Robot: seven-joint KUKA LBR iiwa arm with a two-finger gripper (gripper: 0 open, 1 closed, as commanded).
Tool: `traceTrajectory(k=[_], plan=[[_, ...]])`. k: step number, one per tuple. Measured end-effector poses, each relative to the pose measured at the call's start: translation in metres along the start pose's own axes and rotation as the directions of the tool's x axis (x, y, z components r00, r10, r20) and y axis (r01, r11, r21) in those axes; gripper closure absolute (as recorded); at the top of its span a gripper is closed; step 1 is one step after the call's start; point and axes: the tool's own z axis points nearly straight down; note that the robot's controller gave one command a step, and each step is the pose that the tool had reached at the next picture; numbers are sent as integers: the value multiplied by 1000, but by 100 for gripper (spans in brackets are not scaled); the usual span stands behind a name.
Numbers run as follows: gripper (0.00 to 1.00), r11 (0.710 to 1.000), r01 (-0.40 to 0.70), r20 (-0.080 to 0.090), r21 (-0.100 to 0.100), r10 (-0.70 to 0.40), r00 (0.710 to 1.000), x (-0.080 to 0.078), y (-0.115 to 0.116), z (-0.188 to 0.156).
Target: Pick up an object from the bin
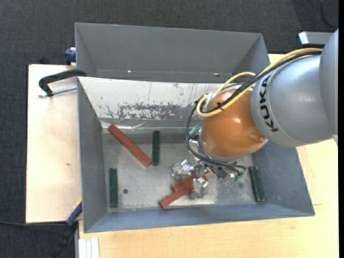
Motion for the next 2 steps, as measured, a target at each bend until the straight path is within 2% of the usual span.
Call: traceTrajectory(k=[1, 2], plan=[[100, 1000, -14, -2, -2, 14, 1000, -5, -7, -37], [100, 1000, -16, 0, 0, 16, 1000, -28, -15, -142]])
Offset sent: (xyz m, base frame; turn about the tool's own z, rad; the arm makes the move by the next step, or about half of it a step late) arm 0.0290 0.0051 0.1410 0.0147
